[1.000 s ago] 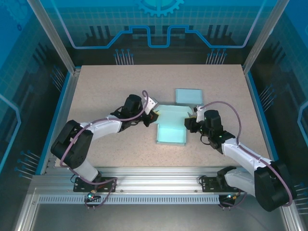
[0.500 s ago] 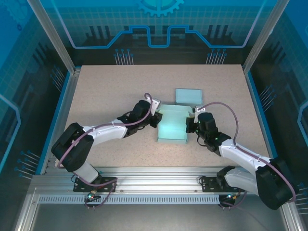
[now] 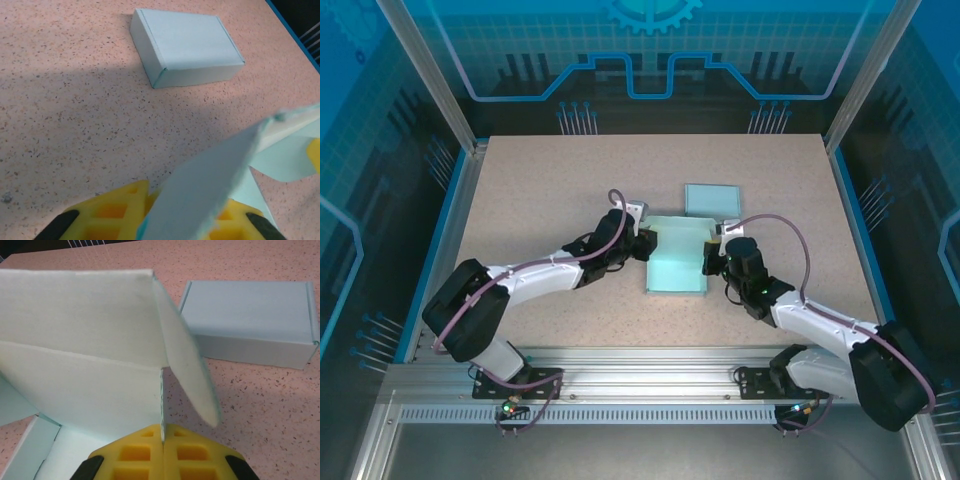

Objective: Fold the paper box

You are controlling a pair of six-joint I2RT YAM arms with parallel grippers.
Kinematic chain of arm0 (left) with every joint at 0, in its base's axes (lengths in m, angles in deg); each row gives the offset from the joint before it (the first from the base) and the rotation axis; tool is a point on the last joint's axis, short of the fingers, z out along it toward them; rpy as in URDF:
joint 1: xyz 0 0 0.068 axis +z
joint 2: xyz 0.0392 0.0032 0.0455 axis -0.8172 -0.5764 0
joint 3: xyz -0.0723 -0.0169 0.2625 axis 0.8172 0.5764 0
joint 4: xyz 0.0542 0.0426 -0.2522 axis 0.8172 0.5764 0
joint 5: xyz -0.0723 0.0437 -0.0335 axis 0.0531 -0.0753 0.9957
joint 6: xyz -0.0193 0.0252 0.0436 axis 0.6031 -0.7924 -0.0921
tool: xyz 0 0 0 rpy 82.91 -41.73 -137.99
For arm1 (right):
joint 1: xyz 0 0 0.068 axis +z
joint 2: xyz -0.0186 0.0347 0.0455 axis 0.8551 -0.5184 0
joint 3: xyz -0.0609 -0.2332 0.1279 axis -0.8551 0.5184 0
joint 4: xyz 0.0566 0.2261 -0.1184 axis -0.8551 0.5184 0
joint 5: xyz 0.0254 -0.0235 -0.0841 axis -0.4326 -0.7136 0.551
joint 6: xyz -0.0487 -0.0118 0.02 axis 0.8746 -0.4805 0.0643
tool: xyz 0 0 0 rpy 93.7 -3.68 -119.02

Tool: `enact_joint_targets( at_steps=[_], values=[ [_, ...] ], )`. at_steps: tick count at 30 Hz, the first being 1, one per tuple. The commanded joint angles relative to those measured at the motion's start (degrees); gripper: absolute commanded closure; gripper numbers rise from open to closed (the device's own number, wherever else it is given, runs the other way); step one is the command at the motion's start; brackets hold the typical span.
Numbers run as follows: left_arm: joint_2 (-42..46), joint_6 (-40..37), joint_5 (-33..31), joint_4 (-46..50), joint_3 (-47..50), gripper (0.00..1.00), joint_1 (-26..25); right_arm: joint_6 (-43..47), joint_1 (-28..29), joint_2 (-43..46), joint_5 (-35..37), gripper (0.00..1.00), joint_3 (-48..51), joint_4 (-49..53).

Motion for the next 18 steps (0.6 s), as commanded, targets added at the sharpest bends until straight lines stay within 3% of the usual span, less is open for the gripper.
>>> enact_joint_targets(
  at_steps=[1,6,8,15,18],
  values=[
    [1.03,4.91,0.71,-5.80,0.83,0.75,-2.11,1.24,3.42,-2.08,-0.81,1.00,-1.03,-6.90],
    [-0.13,6.93,-0.15,-9.80,1.33,0.74,-2.37,1.97,5.35,-7.08,0.23,1.00,-3.92,-9.66],
    [-0.29,7.49,-0.25,-10.03,1.49,0.69,-2.35,2.24,6.38,-9.16,1.21,1.00,-5.21,-10.06],
    [2.90,4.10,-3.73,-4.04,3.34,0.65,-2.04,1.93,7.28,-9.74,4.96,1.00,-6.22,-8.17],
    [4.49,2.62,-4.27,-1.63,4.60,0.55,-1.24,2.46,7.27,-8.13,5.40,1.00,-5.95,-6.41]
  ],
)
